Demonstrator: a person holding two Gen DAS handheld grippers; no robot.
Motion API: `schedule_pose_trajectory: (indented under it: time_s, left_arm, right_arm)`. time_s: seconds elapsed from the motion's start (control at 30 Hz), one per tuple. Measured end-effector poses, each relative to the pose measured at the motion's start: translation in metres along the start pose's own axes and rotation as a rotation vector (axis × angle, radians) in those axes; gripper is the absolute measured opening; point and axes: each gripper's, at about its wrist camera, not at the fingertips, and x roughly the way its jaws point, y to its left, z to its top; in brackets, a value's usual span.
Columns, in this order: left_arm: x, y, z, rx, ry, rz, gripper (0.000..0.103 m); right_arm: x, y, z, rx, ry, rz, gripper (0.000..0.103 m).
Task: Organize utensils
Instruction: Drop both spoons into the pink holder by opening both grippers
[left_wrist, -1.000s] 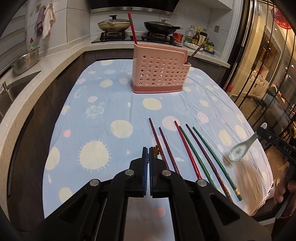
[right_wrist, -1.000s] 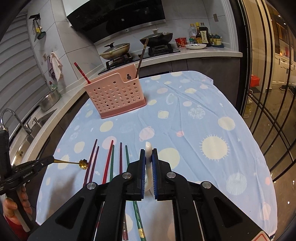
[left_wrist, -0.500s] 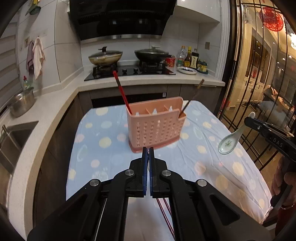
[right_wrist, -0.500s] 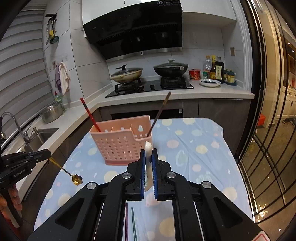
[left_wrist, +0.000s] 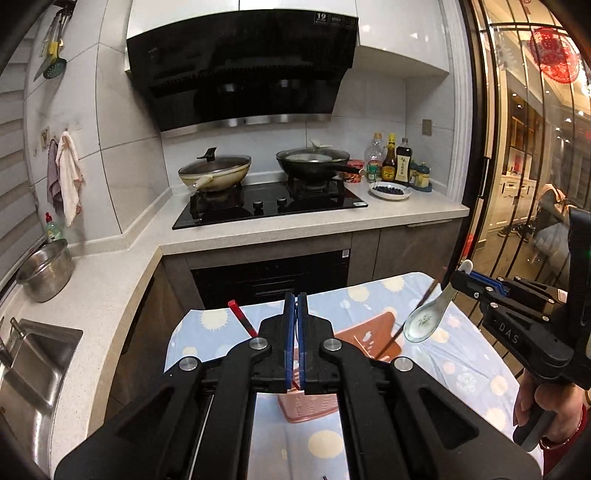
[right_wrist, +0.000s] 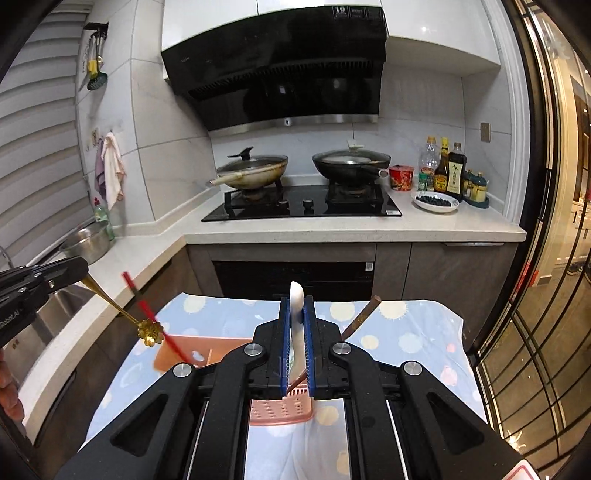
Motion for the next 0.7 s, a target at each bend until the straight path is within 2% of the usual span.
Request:
schedule_pose_trajectory:
  time_s: [0.23, 0.4, 0.43, 0.47, 0.53, 0.6, 0.7]
  left_arm:
    - [0.049, 0.008, -0.018, -0.008, 0.094, -0.011, 0.001]
    - [0.066, 0.011, -0.027, -0.029, 0.128, -0.013, 0.004]
    - [0.067, 0.013, -0.028, -0.041, 0.133, -0.005, 0.015]
    - [0.066, 0.013, -0.029, -0.041, 0.134, 0.006, 0.032]
    - [0.062, 0.014, -0.030, -0.042, 0.110, 0.034, 0.048]
    - [0.056, 0.015, -0.032, -0.050, 0.102, 0.042, 0.053]
    - [0.044, 0.017, -0.038, -0.068, 0.097, 0.046, 0.064]
  right_arm:
    - [0.053, 0.004, -0.012, -0.025, 0.093, -0.002, 0.007]
    - [0.074, 0.005, -0.024, -0.004, 0.134, 0.032, 0.009]
    - [0.072, 0.004, -0.025, 0.009, 0.126, 0.036, 0.014]
    - [0.069, 0.003, -0.025, 0.015, 0.118, 0.033, 0.018]
    - [0.060, 0.002, -0.027, 0.020, 0.096, 0.033, 0.028]
    - [0.047, 0.001, -0.028, 0.021, 0.077, 0.031, 0.031]
    - [0.023, -0.003, -0.031, 0.038, 0.055, 0.040, 0.045]
